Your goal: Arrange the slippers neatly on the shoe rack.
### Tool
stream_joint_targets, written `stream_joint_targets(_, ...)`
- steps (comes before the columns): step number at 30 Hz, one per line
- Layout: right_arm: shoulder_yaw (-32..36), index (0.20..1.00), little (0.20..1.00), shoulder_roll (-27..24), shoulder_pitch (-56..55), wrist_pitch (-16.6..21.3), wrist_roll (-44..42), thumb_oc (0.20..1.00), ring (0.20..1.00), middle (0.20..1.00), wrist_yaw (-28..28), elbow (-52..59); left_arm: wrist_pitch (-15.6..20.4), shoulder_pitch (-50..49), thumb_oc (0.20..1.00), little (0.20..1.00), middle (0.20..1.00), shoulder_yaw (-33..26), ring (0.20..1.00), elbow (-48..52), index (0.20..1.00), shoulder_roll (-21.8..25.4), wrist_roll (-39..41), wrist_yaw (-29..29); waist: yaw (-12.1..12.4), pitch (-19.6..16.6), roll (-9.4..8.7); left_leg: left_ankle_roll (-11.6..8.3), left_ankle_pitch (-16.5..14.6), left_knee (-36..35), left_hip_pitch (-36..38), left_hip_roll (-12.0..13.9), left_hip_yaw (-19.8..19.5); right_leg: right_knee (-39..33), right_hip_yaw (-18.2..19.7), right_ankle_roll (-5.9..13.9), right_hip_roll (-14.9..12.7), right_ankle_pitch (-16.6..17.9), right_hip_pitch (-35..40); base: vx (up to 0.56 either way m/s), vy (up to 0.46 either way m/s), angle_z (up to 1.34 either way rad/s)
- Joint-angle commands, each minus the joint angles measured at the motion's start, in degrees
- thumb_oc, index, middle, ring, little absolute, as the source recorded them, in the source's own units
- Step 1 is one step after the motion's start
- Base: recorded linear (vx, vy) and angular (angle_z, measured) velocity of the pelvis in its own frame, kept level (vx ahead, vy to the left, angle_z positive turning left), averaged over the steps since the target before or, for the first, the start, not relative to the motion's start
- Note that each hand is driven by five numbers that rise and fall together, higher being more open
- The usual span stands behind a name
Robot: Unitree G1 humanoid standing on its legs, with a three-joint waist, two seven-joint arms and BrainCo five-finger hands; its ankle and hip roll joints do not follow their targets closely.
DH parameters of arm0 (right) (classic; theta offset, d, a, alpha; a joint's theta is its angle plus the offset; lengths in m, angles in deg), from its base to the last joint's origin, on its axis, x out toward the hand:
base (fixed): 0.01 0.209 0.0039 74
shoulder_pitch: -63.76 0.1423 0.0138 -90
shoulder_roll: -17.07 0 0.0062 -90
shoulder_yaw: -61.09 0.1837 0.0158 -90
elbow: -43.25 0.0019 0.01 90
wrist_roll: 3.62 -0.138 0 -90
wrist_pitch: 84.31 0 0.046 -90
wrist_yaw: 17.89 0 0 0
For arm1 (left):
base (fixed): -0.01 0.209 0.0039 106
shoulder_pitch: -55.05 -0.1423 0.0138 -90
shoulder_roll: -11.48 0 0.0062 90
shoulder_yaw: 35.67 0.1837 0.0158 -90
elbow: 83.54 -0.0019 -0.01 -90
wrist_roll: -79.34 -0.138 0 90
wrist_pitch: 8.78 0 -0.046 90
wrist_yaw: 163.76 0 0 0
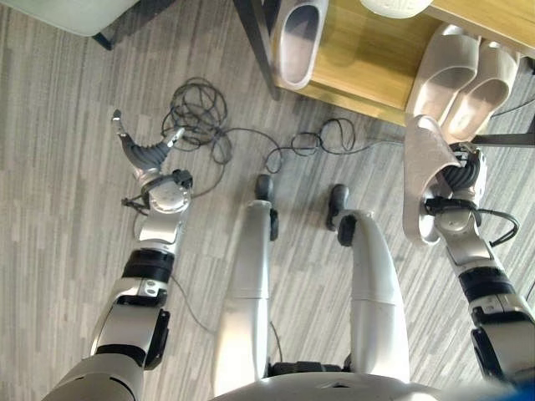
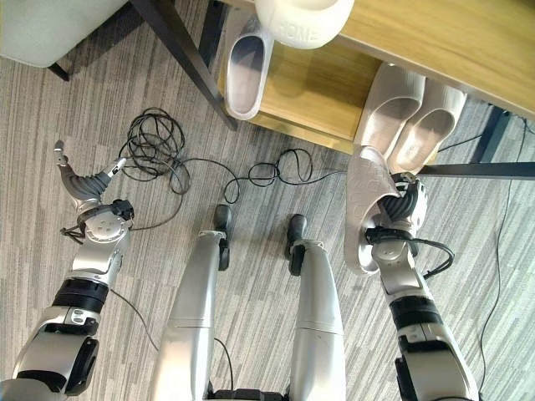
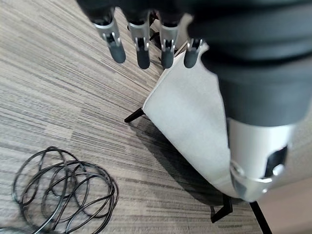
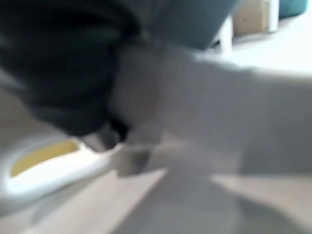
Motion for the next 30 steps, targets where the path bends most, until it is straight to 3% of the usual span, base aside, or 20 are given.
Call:
stream_joint_targets(1, 0.32, 0.200, 0.200, -4.46, 0.00, 1.43, 0.86, 0.200, 0.200, 0.200, -0.65, -0.08, 2.41, -1.43, 1.000, 1.000, 1.000, 0.33, 1.000, 2.01, 1.000, -0.10, -1.54, 1.37, -0.04, -4.88, 2.71, 1.38, -3.89, -6.15, 2.44, -0.63, -2.23, -2.79, 1.68, 3.73, -1.53, -2.67, 2.28, 0.02, 0.013, 0.10)
stream_joint_targets(7, -0.78, 0.200, 0.200, -6.11, 3.76, 1.74, 2.11, 0.200, 0.200, 0.200, 0.18, 0.65, 2.42, -1.82, 1.000, 1.000, 1.000, -0.23, 1.000, 5.51, 1.000, 0.52, -2.64, 1.51, 0.60, -5.61, 2.64, 1.37, -3.31, -6.55, 0.16, -1.34, -2.09, -2.79, 1.77, 4.07, -2.25, -2.36, 0.29, 0.03, 0.005, 0.09)
stream_joint_targets(12, -0.86, 0.200, 0.200, -6.75, 6.07, 2.50, 3.49, 0.200, 0.200, 0.200, 0.55, 1.12, 1.35, -0.36, 1.000, 1.000, 1.000, 1.89, 1.000, 10.61, 1.000, 4.03, -14.31, 2.91, 1.25, -7.00, 2.18, 1.39, -3.34, -6.82, -1.33, -2.02, -2.58, -2.51, 1.26, 4.48, -2.73, -2.38, -0.97, 0.06, -0.022, 0.09)
stream_joint_targets(15, -1.17, 0.200, 0.200, -7.62, 8.30, 2.98, 5.54, 0.200, 0.200, 0.200, -1.35, 0.30, 2.99, -0.21, 1.000, 1.000, 1.000, 2.83, 1.000, 16.12, 1.000, 5.45, -20.47, 5.50, 2.06, -7.62, 1.91, 1.32, -3.12, -7.54, -2.34, -2.53, -2.84, -3.02, 0.90, 4.74, -3.06, -2.43, -1.87, 0.04, -0.024, 0.11)
stream_joint_targets(22, -2.02, 0.200, 0.200, -9.05, 12.79, 1.20, 6.53, 0.200, 0.200, 0.200, -6.71, -1.84, 5.12, -3.34, 1.000, 1.000, 1.000, 4.99, 1.000, 20.71, 1.000, 3.63, -21.88, 11.94, 3.51, -8.72, 1.43, 1.23, -2.27, -8.02, -4.92, -3.35, -3.57, -3.09, 0.27, 5.08, -3.50, -1.93, -4.02, 0.02, -0.026, 0.07)
stream_joint_targets(30, -2.76, 0.200, 0.200, -11.71, 15.92, 0.88, 4.34, 0.200, 0.200, 0.200, -8.71, -4.05, 8.24, -7.66, 1.000, 1.000, 1.000, 7.27, 1.000, 21.12, 1.000, 3.45, -19.61, 13.27, 4.99, -9.91, 0.86, 1.12, -1.54, -8.19, -7.45, -4.01, -4.29, -2.61, -0.31, 5.51, -4.57, -1.72, -6.45, 0.02, -0.032, 0.08)
